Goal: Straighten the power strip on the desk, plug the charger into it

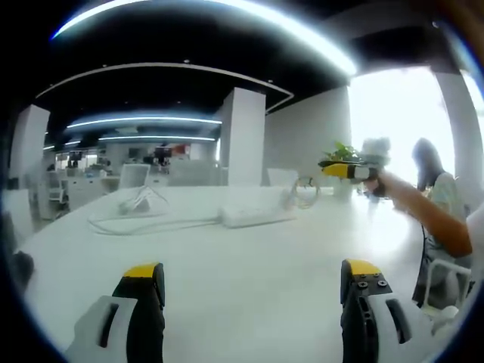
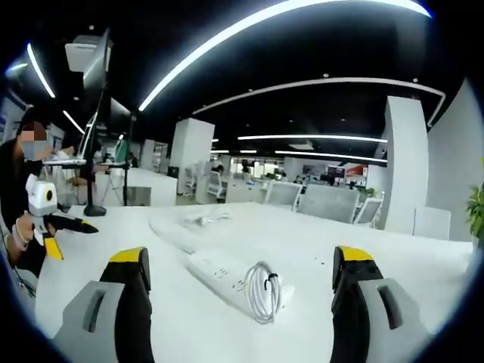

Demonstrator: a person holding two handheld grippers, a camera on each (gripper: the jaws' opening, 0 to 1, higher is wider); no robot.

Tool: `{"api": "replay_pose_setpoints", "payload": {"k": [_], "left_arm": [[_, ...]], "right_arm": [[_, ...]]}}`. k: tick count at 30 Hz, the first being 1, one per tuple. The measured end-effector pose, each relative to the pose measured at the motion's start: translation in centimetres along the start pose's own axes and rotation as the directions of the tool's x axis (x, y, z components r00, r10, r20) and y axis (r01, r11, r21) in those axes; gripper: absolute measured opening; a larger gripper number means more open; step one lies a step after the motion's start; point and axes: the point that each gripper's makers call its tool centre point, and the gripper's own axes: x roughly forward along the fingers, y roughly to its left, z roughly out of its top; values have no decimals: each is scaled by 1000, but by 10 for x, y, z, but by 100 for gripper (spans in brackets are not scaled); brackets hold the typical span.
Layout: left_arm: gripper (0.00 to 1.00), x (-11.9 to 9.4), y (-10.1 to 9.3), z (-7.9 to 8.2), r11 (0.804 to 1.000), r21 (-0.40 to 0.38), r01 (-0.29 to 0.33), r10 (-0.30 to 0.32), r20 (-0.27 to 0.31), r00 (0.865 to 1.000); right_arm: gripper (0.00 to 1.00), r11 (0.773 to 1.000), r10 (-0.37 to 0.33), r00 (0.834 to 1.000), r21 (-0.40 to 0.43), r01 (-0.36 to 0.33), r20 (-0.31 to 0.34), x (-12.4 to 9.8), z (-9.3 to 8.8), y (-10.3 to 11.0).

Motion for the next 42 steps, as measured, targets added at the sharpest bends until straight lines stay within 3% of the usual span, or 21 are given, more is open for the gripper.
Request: {"api": "replay_pose_setpoints", "payload": {"k": [7,10,42], "left_arm": [[99,0,0,1,1000,-2,0,0,4,1000],[99,0,-1,0,1000,-1,3,-3,4,1000],[99,3,0,2,1000,5,10,-10,4,1000]], "right_arm": [[100,1000,-9,1000,-4,9,-9,-11,1,5],[100,998,-12,1000,62,13,-6,-18,0,6],[100,991,-112,993,71,114,-19,-72,-15,9]]}}
